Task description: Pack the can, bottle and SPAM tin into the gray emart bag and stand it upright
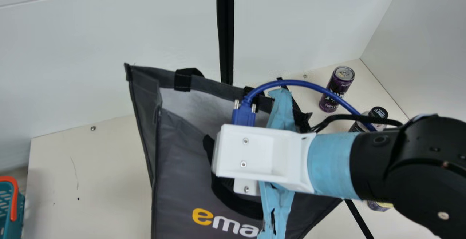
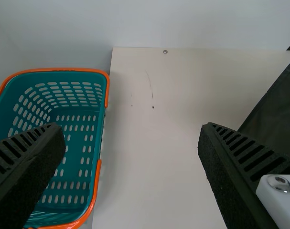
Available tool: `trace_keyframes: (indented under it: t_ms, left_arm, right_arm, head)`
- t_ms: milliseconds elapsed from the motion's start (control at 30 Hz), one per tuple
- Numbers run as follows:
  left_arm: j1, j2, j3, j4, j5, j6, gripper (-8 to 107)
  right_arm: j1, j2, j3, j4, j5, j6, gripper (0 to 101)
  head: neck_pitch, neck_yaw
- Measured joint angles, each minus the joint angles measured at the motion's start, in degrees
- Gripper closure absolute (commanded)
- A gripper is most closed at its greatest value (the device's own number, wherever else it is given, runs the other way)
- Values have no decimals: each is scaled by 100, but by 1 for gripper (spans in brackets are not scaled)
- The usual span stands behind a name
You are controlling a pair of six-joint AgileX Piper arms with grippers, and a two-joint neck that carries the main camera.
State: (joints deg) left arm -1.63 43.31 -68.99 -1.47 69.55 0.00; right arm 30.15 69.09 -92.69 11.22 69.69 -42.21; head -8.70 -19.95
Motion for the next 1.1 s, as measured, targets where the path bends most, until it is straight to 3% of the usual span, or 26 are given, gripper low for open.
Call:
trace_keyframes:
  t_ms: [867, 1100]
  left_arm:
    - [0, 0, 0, 0, 0, 0, 9]
    - [0, 0, 0, 0, 0, 0, 9]
  right_arm:
    - [942, -214, 80, -221, 33, 1080, 8]
    - [1166, -307, 13, -355, 24, 1351, 6]
  head:
    - [0, 9]
    - [0, 0]
